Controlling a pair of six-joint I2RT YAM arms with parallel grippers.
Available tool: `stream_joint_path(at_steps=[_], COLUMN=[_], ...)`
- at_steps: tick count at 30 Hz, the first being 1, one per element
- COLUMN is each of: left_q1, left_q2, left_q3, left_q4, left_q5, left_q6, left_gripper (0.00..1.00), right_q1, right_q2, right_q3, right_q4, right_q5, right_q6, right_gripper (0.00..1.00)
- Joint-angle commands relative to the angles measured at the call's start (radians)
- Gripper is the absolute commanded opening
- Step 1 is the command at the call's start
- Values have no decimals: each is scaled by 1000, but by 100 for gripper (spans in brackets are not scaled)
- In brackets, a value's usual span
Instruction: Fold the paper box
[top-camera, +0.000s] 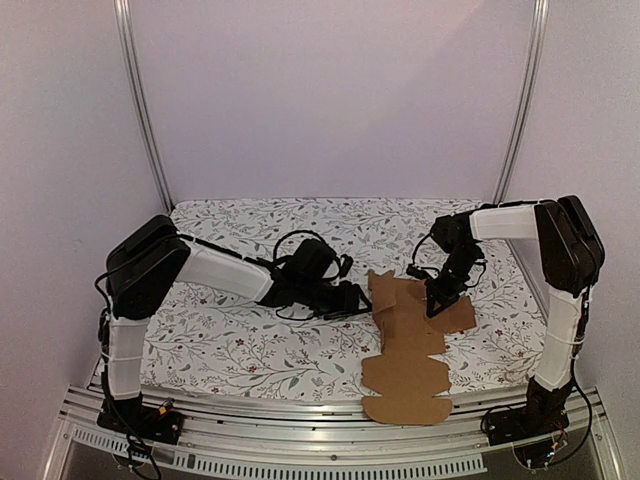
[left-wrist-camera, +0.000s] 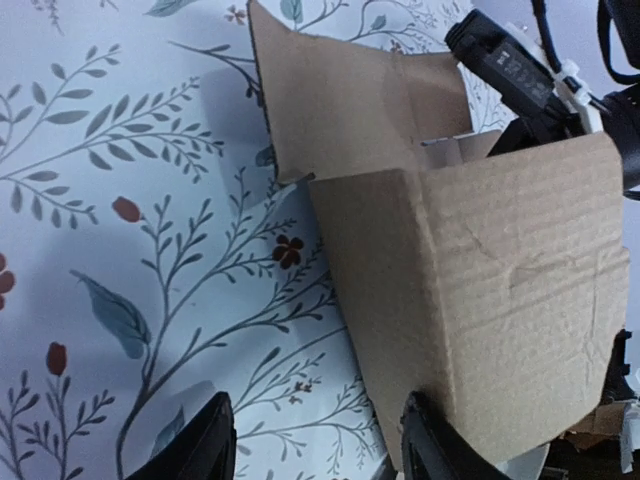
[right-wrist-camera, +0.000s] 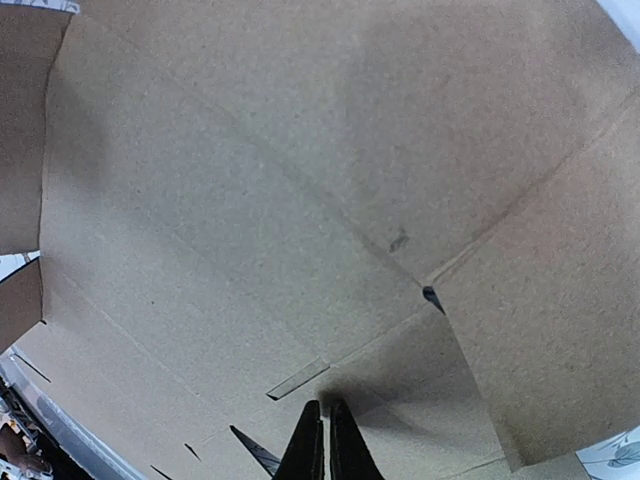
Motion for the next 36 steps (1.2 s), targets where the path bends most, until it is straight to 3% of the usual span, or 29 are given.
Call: stream_joint_path(at_steps=[1,7,16,26,36], left_q1=[-2,-13,-47,-63,-101], left_q2=[41,47,187,278,346], left_q3=[-17,6,251,334,473], left_q4=[188,201,-166,-307,-523], left_q5=[107,110,35,-7,-177], left_q6=[-124,-119,25,92,196], left_gripper=[56,52,42,35,29], right_q1=[-3,-3,-3,-4,-5], right_q2=[14,22,42,8,-139], right_q3=[-12,-12,-12,-6,74], right_q4=[4,7,8,4,-45], right_q5=[-13,-28,-46,6,253], right_q6=[3,8,13,24,11], right_gripper=[3,4,4,7,19])
